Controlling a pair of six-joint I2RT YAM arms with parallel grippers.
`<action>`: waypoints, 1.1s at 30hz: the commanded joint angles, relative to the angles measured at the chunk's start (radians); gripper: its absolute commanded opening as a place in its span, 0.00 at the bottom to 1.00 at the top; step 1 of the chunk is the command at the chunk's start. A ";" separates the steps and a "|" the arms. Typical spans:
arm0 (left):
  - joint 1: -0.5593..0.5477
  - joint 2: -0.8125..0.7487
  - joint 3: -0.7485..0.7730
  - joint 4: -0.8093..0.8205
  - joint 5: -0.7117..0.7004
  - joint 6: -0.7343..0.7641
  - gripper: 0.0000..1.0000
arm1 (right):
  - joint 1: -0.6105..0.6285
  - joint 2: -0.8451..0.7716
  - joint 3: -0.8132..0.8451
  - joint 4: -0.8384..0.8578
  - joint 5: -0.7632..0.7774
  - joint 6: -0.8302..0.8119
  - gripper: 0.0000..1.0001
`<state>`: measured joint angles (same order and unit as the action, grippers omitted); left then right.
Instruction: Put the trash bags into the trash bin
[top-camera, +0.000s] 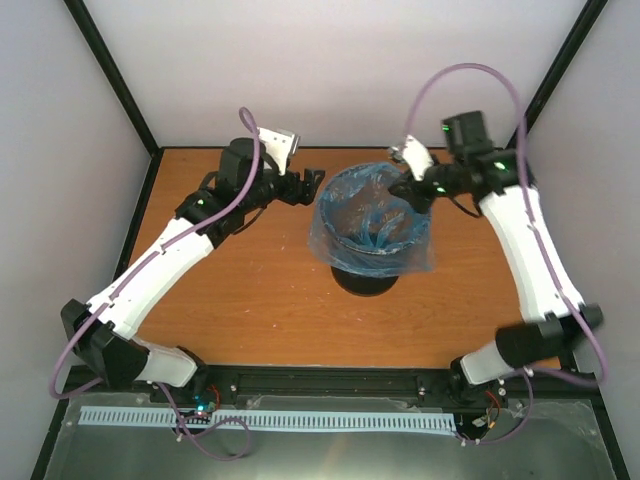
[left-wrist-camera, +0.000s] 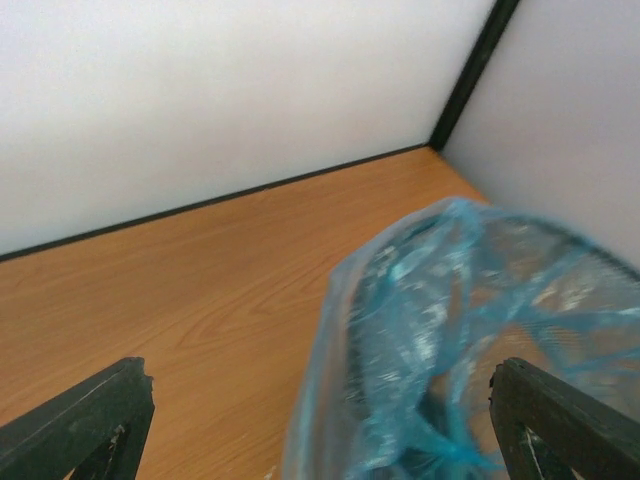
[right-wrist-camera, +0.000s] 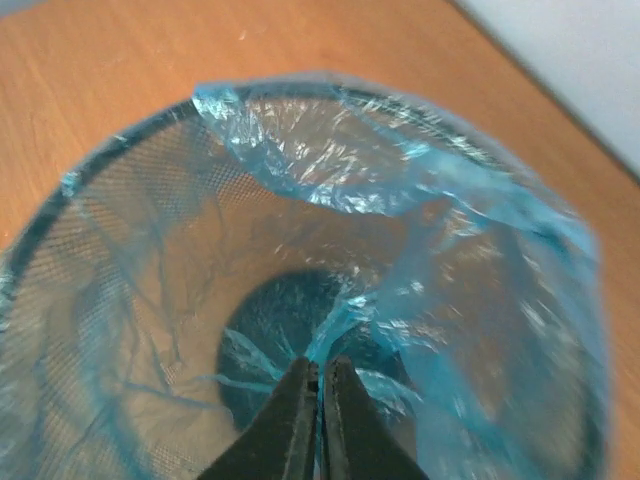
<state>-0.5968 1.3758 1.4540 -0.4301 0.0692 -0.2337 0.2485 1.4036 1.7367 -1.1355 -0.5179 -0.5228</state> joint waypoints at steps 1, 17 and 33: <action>0.001 0.022 -0.033 0.018 -0.168 0.079 0.93 | 0.103 0.225 0.154 -0.310 0.091 -0.067 0.03; 0.064 -0.062 -0.134 0.085 -0.083 0.028 0.93 | 0.265 0.415 -0.157 -0.152 0.384 -0.009 0.03; 0.128 -0.073 -0.156 0.100 0.001 -0.015 0.93 | 0.287 0.318 -0.111 -0.174 0.382 0.014 0.03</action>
<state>-0.4759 1.3243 1.2964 -0.3607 0.0467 -0.2287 0.5266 1.7760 1.5909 -1.2877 -0.1413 -0.5209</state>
